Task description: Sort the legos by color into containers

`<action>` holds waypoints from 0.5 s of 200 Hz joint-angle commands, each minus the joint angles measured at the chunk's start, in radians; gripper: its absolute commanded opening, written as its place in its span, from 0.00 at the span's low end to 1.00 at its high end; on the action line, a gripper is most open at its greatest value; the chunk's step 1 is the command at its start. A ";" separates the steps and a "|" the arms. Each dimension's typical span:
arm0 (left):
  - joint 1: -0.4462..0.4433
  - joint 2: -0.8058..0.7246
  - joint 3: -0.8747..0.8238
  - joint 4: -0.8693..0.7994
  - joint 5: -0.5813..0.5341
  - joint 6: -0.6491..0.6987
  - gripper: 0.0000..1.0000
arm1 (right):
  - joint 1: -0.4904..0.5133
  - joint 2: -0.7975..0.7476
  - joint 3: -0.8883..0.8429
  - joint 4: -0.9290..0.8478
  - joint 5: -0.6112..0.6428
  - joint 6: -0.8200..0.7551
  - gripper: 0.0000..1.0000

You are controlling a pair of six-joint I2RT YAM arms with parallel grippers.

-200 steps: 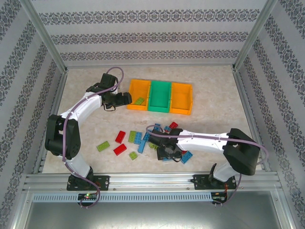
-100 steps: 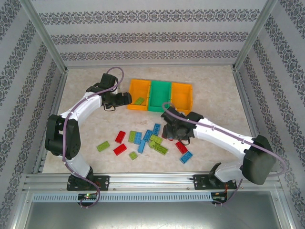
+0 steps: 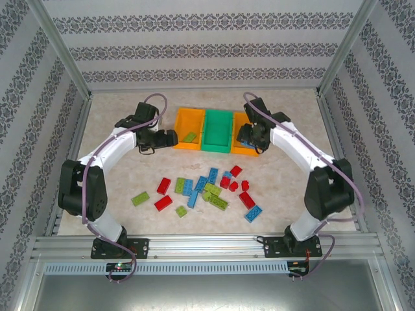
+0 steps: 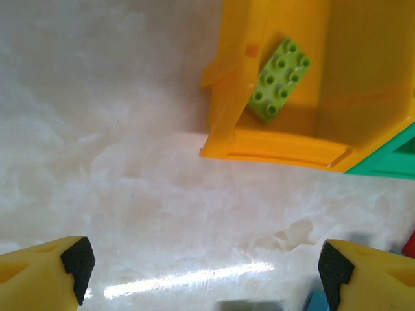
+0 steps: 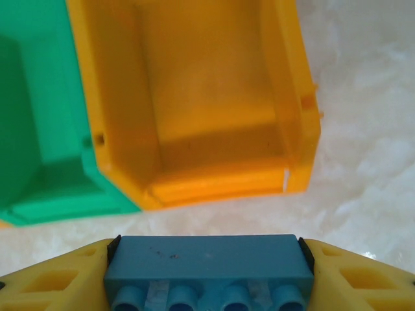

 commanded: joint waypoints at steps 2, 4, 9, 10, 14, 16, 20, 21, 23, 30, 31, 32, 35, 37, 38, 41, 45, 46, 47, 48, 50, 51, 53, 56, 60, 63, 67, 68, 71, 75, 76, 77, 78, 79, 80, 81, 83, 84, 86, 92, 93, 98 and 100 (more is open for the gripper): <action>0.009 -0.046 -0.049 -0.084 0.005 0.016 0.91 | -0.026 0.108 0.130 -0.012 0.001 -0.033 0.58; 0.010 -0.049 -0.053 -0.087 0.004 0.015 0.91 | -0.027 0.119 0.142 -0.018 0.005 -0.035 0.58; 0.008 -0.053 -0.062 -0.096 0.000 0.012 0.91 | -0.029 0.145 0.173 -0.032 0.012 -0.038 0.59; 0.008 -0.055 -0.064 -0.098 -0.001 0.011 0.91 | -0.030 0.151 0.181 -0.035 0.013 -0.039 0.59; 0.008 -0.058 -0.071 -0.103 -0.005 0.009 0.91 | -0.032 0.169 0.203 -0.046 0.020 -0.042 0.60; 0.008 -0.060 -0.074 -0.105 -0.008 0.007 0.91 | -0.033 0.179 0.214 -0.052 0.024 -0.043 0.60; 0.009 -0.065 -0.079 -0.111 -0.011 0.004 0.91 | -0.035 0.196 0.233 -0.060 0.032 -0.042 0.61; 0.009 -0.065 -0.081 -0.112 -0.012 0.004 0.92 | -0.036 0.200 0.238 -0.063 0.033 -0.042 0.61; 0.008 -0.068 -0.085 -0.113 -0.015 0.003 0.92 | -0.037 0.207 0.250 -0.065 0.036 -0.042 0.61; 0.009 -0.075 -0.100 -0.118 -0.020 -0.003 0.92 | -0.044 0.230 0.269 -0.068 0.041 -0.040 0.61; 0.009 -0.077 -0.102 -0.118 -0.021 -0.003 0.92 | -0.045 0.232 0.272 -0.069 0.041 -0.039 0.61; 0.009 -0.078 -0.103 -0.118 -0.020 -0.004 0.92 | -0.045 0.236 0.273 -0.068 0.042 -0.038 0.61; 0.008 -0.081 -0.108 -0.121 -0.019 -0.005 0.91 | -0.049 0.244 0.278 -0.067 0.041 -0.036 0.61; 0.008 -0.082 -0.111 -0.124 -0.021 -0.005 0.92 | -0.051 0.249 0.281 -0.066 0.040 -0.033 0.61; 0.009 -0.083 -0.112 -0.125 -0.021 -0.005 0.92 | -0.052 0.250 0.281 -0.065 0.039 -0.032 0.61; 0.008 -0.085 -0.116 -0.128 -0.019 -0.006 0.92 | -0.056 0.256 0.284 -0.062 0.036 -0.029 0.61; 0.008 -0.087 -0.120 -0.133 -0.018 -0.007 0.92 | -0.060 0.266 0.287 -0.053 0.030 -0.025 0.61; 0.008 -0.087 -0.121 -0.133 -0.016 -0.008 0.92 | -0.060 0.266 0.287 -0.053 0.030 -0.025 0.61; 0.008 -0.087 -0.122 -0.135 -0.016 -0.007 0.92 | -0.060 0.267 0.288 -0.051 0.029 -0.024 0.61; 0.008 -0.087 -0.123 -0.137 -0.014 -0.007 0.92 | -0.061 0.270 0.288 -0.050 0.028 -0.024 0.61; 0.009 -0.088 -0.125 -0.141 -0.013 -0.007 0.91 | -0.062 0.274 0.290 -0.048 0.026 -0.023 0.61; 0.009 -0.088 -0.126 -0.143 -0.012 -0.008 0.91 | -0.063 0.274 0.291 -0.045 0.023 -0.022 0.61; 0.008 -0.089 -0.126 -0.145 -0.009 -0.008 0.91 | -0.064 0.277 0.292 -0.042 0.022 -0.021 0.60; 0.007 -0.090 -0.128 -0.149 -0.005 -0.010 0.91 | -0.064 0.284 0.295 -0.039 0.020 -0.020 0.60; 0.005 -0.092 -0.132 -0.155 0.002 -0.009 0.91 | -0.067 0.291 0.302 -0.039 0.018 -0.022 0.60; 0.004 -0.094 -0.136 -0.158 0.008 -0.009 0.91 | -0.067 0.297 0.306 -0.040 0.017 -0.024 0.61; 0.003 -0.097 -0.142 -0.161 0.016 -0.009 0.91 | -0.067 0.307 0.314 -0.041 0.018 -0.025 0.60; 0.002 -0.098 -0.144 -0.162 0.019 -0.008 0.90 | -0.066 0.310 0.317 -0.042 0.018 -0.024 0.60; -0.001 -0.100 -0.146 -0.164 0.025 -0.004 0.90 | -0.069 0.319 0.323 -0.046 0.018 -0.028 0.61; -0.005 -0.103 -0.152 -0.168 0.029 -0.004 0.90 | -0.069 0.324 0.331 -0.050 0.019 -0.029 0.61; -0.007 -0.105 -0.153 -0.169 0.029 -0.004 0.90 | -0.069 0.327 0.334 -0.052 0.019 -0.030 0.61; -0.007 -0.106 -0.155 -0.171 0.029 -0.003 0.90 | -0.069 0.330 0.336 -0.052 0.019 -0.030 0.61; -0.009 -0.106 -0.157 -0.171 0.030 -0.003 0.90 | -0.068 0.332 0.338 -0.053 0.020 -0.031 0.61; -0.009 -0.107 -0.158 -0.173 0.030 -0.002 0.90 | -0.069 0.333 0.340 -0.055 0.020 -0.031 0.62; -0.011 -0.108 -0.159 -0.174 0.030 0.000 0.90 | -0.068 0.336 0.342 -0.057 0.021 -0.030 0.62; -0.012 -0.109 -0.161 -0.174 0.031 -0.001 0.90 | -0.068 0.338 0.343 -0.058 0.022 -0.031 0.62; -0.014 -0.111 -0.163 -0.177 0.032 0.000 0.90 | -0.069 0.341 0.348 -0.060 0.023 -0.031 0.62; -0.015 -0.112 -0.164 -0.178 0.033 0.001 0.90 | -0.070 0.343 0.349 -0.062 0.022 -0.031 0.62; -0.016 -0.113 -0.168 -0.179 0.034 0.003 0.90 | -0.069 0.347 0.351 -0.064 0.023 -0.031 0.63; -0.021 -0.119 -0.178 -0.182 0.041 0.006 0.90 | -0.070 0.356 0.358 -0.067 0.024 -0.031 0.64; -0.021 -0.121 -0.178 -0.182 0.042 0.006 0.89 | -0.070 0.358 0.359 -0.068 0.025 -0.030 0.64; -0.024 -0.124 -0.186 -0.184 0.049 0.009 0.89 | -0.071 0.364 0.363 -0.070 0.025 -0.028 0.64; -0.024 -0.128 -0.191 -0.183 0.051 0.010 0.89 | -0.071 0.365 0.363 -0.069 0.024 -0.027 0.64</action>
